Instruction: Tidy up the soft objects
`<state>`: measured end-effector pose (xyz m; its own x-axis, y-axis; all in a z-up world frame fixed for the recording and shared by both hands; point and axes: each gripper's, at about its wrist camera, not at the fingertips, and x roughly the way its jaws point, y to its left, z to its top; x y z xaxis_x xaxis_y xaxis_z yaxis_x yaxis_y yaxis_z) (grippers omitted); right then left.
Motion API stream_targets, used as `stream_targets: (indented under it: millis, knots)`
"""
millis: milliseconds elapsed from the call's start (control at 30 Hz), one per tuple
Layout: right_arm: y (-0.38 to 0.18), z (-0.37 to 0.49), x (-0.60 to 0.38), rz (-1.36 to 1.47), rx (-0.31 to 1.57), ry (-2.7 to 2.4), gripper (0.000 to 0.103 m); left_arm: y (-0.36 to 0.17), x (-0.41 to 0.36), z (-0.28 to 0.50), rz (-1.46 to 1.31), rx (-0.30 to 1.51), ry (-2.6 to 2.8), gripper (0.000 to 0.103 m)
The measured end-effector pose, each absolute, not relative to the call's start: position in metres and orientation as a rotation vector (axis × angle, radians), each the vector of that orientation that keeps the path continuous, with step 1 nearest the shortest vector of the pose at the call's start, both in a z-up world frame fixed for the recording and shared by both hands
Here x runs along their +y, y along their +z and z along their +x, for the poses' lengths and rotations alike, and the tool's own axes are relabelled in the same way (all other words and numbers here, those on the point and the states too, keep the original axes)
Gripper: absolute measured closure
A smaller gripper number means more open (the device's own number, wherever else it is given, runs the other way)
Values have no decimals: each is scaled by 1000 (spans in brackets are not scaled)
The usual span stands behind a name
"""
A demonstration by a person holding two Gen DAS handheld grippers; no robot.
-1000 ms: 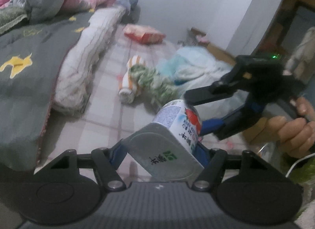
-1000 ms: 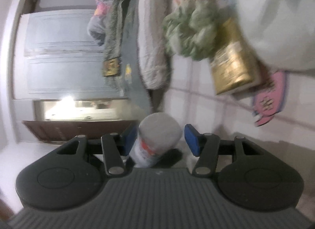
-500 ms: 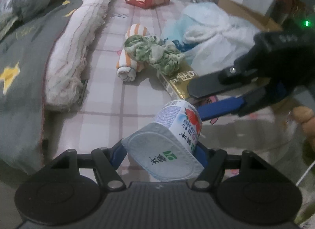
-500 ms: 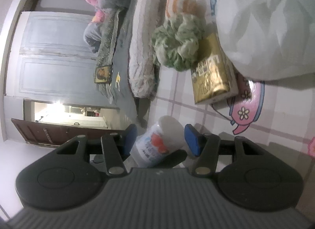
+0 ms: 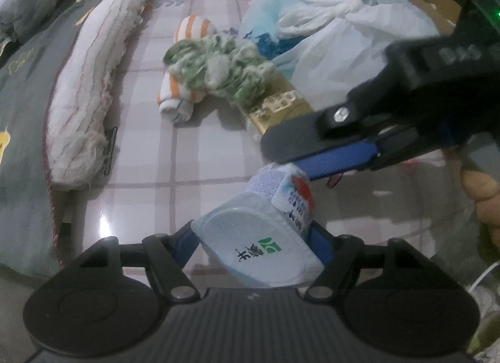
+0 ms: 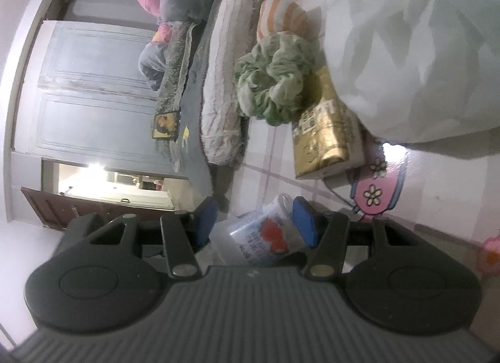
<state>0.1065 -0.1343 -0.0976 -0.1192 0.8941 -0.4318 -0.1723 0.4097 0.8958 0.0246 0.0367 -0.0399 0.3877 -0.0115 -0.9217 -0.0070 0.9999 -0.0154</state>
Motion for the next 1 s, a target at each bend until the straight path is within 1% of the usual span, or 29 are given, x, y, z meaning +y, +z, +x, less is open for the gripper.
stream_targets:
  millis: [67,333,600,633,733,800,867,933,1000]
  knots:
    - [-99,108,-135,708,1391,1057,49,-34,33,26,-18,1150,-8,16]
    - [-101,110,-136,676,1391,1031,50,-27,26,25,-59,1089,-76,15]
    - [-94,108,-134,602,1390,1015,50,-25,50,-12,-80,1041,-71,16]
    - [-92,107,-135,583,1387,1013,50,-26,54,-18,-86,1044,-64,17]
    - [-83,101,-137,538,1375,1011,50,-30,63,-33,-106,1047,-79,26]
    - [-77,96,-139,507,1370,1015,50,-32,69,-41,-130,1046,-108,34]
    - [-69,90,-144,464,1367,1028,50,-34,70,-48,-134,1040,-149,38]
    - [-61,80,-150,407,1354,1066,51,-36,67,-56,-111,1031,-190,39]
    - [-51,66,-155,309,1336,1104,53,-36,63,-65,-65,1018,-242,44]
